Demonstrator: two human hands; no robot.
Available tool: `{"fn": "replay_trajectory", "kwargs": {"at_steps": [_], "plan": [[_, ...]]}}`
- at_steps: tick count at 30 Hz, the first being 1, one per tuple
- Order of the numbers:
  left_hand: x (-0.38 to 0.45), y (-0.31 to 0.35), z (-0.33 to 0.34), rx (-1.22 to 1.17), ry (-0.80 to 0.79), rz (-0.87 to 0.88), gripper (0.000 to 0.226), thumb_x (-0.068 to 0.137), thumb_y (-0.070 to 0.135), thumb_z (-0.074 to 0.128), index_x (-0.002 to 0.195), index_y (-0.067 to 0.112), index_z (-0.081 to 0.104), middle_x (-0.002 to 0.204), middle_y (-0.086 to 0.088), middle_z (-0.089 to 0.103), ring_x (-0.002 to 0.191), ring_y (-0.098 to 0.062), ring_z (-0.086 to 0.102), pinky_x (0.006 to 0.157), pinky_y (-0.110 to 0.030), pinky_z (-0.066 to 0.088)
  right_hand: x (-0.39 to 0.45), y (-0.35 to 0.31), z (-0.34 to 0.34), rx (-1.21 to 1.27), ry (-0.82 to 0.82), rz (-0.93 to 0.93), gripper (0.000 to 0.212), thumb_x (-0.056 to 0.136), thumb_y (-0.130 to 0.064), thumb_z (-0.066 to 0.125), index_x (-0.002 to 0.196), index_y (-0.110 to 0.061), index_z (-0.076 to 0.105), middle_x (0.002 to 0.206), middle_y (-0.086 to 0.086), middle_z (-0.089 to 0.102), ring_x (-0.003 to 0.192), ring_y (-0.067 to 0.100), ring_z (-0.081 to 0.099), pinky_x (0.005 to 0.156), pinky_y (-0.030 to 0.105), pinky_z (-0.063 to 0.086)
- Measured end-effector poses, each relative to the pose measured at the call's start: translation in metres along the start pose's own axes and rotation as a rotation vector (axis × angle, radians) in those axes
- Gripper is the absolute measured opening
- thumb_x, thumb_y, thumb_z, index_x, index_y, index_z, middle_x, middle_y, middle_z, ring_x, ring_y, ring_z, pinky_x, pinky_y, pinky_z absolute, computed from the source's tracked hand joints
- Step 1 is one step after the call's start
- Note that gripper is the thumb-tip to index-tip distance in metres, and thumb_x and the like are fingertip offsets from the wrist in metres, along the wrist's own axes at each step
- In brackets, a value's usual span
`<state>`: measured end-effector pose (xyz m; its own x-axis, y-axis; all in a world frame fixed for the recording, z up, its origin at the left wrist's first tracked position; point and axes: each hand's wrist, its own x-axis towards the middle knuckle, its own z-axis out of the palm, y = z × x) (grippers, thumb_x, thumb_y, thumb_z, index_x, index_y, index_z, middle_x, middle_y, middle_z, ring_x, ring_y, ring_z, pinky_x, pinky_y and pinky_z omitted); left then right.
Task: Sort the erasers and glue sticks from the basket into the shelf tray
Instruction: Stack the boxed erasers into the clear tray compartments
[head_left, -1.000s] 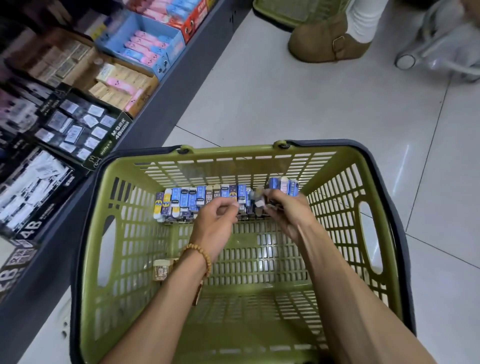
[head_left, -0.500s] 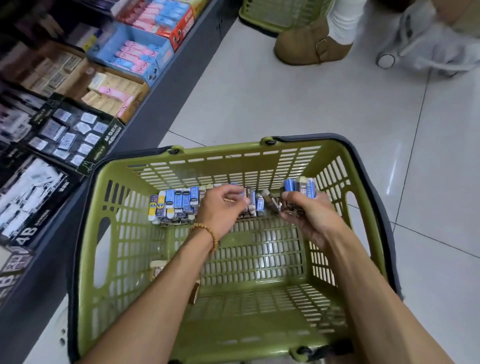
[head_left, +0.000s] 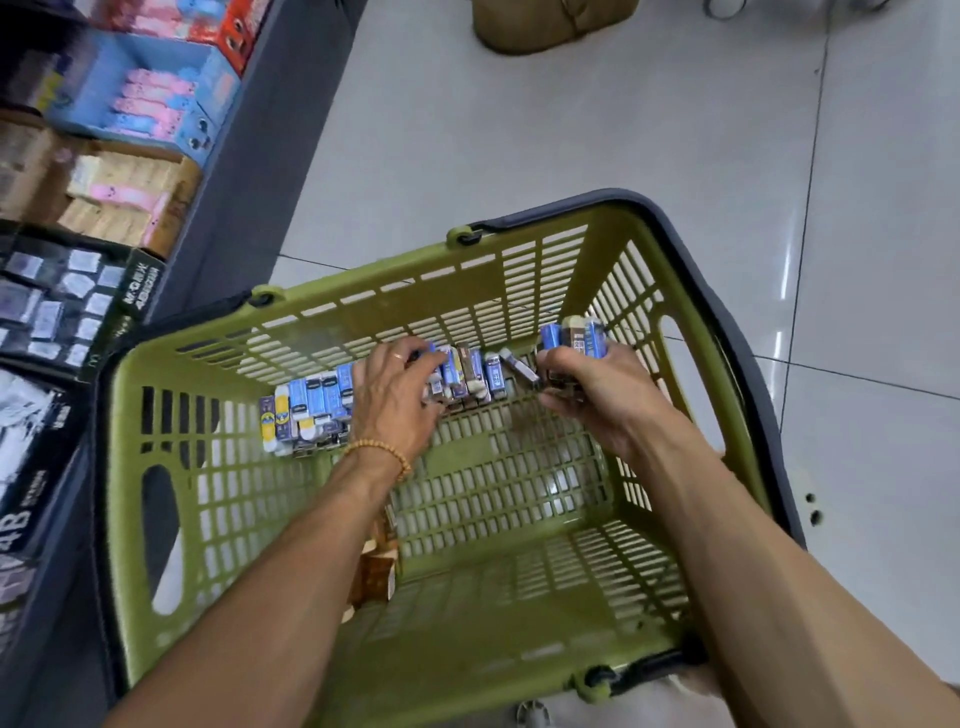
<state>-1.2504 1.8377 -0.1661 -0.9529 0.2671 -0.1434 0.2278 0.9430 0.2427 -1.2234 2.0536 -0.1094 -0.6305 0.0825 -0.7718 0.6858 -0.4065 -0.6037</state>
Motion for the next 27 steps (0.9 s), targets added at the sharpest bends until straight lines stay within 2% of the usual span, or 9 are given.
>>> {"fn": "replay_trajectory", "kwargs": {"at_steps": [5,9,13,16,19,21,22,24,27], "plan": [[0.002,-0.009,0.004,-0.068,0.107,0.044,0.039,0.078,0.026,0.077,0.115,0.019,0.068,0.115,-0.005,0.060,0.107,-0.025,0.049,0.094,-0.041,0.034,0.002,-0.002,0.000,-0.004,-0.020,0.002,0.017,0.086,-0.004,0.070,0.101,-0.006,0.061,0.093,0.008,0.067,0.077,0.014,0.068,0.072,0.028,0.060],[-0.003,-0.011,0.002,-0.165,0.250,0.026,0.031,0.082,0.017,0.067,0.112,0.011,0.070,0.108,-0.008,0.064,0.100,-0.027,0.057,0.088,-0.040,0.048,0.006,-0.001,0.003,-0.002,-0.034,0.001,0.021,0.086,-0.004,0.070,0.104,-0.006,0.060,0.097,0.007,0.065,0.084,0.015,0.066,0.069,0.026,0.060],[0.002,-0.003,0.000,-0.139,0.269,0.025,0.031,0.080,0.022,0.061,0.107,0.014,0.073,0.102,-0.009,0.065,0.089,-0.028,0.058,0.078,-0.039,0.049,0.009,0.004,0.006,-0.010,-0.054,0.005,0.023,0.083,-0.003,0.073,0.102,-0.006,0.061,0.096,0.008,0.065,0.080,0.014,0.067,0.064,0.025,0.059],[0.000,0.002,-0.001,-0.263,0.262,-0.033,0.027,0.080,0.008,0.067,0.106,0.010,0.074,0.106,-0.011,0.064,0.084,-0.027,0.061,0.074,-0.035,0.055,0.011,0.005,0.005,-0.007,-0.051,0.011,0.028,0.082,-0.003,0.074,0.106,-0.005,0.060,0.099,0.009,0.065,0.077,0.014,0.069,0.063,0.026,0.059],[-0.007,0.008,-0.016,-0.464,0.271,-0.176,0.028,0.082,0.004,0.068,0.108,0.013,0.072,0.108,-0.008,0.064,0.074,-0.010,0.059,0.074,-0.021,0.057,0.008,0.004,0.008,-0.018,-0.084,-0.007,0.018,0.084,-0.001,0.071,0.098,-0.008,0.062,0.089,0.006,0.068,0.071,0.012,0.069,0.064,0.026,0.060],[-0.014,0.016,-0.033,-0.696,0.277,-0.339,0.030,0.083,0.000,0.067,0.105,0.020,0.070,0.103,-0.008,0.067,0.065,0.001,0.059,0.064,-0.009,0.052,0.005,0.003,0.013,-0.017,-0.117,-0.011,0.017,0.084,0.001,0.071,0.096,-0.009,0.063,0.084,0.003,0.070,0.068,0.010,0.069,0.060,0.025,0.060],[-0.018,0.020,-0.042,-0.849,0.286,-0.437,0.030,0.083,-0.003,0.066,0.103,0.019,0.069,0.098,-0.009,0.069,0.059,0.001,0.059,0.057,-0.009,0.050,0.003,0.003,0.016,-0.018,-0.133,-0.011,0.017,0.084,0.001,0.071,0.096,-0.009,0.063,0.081,0.002,0.070,0.067,0.009,0.068,0.058,0.025,0.059],[-0.024,0.026,-0.062,-1.157,0.321,-0.603,0.025,0.085,-0.009,0.062,0.102,0.008,0.070,0.093,-0.011,0.070,0.058,-0.004,0.064,0.054,-0.014,0.053,-0.003,0.002,0.025,-0.027,-0.164,-0.024,0.016,0.085,0.001,0.070,0.095,-0.010,0.063,0.074,-0.001,0.070,0.064,0.007,0.067,0.056,0.024,0.058],[-0.038,0.029,-0.095,-1.563,0.352,-0.703,0.021,0.085,-0.017,0.054,0.092,-0.002,0.067,0.097,-0.023,0.067,0.080,-0.026,0.067,0.065,-0.021,0.058,-0.019,-0.001,0.044,-0.004,-0.233,-0.052,0.014,0.086,0.000,0.068,0.094,-0.010,0.062,0.074,0.001,0.069,0.069,0.012,0.066,0.054,0.024,0.057]]}}
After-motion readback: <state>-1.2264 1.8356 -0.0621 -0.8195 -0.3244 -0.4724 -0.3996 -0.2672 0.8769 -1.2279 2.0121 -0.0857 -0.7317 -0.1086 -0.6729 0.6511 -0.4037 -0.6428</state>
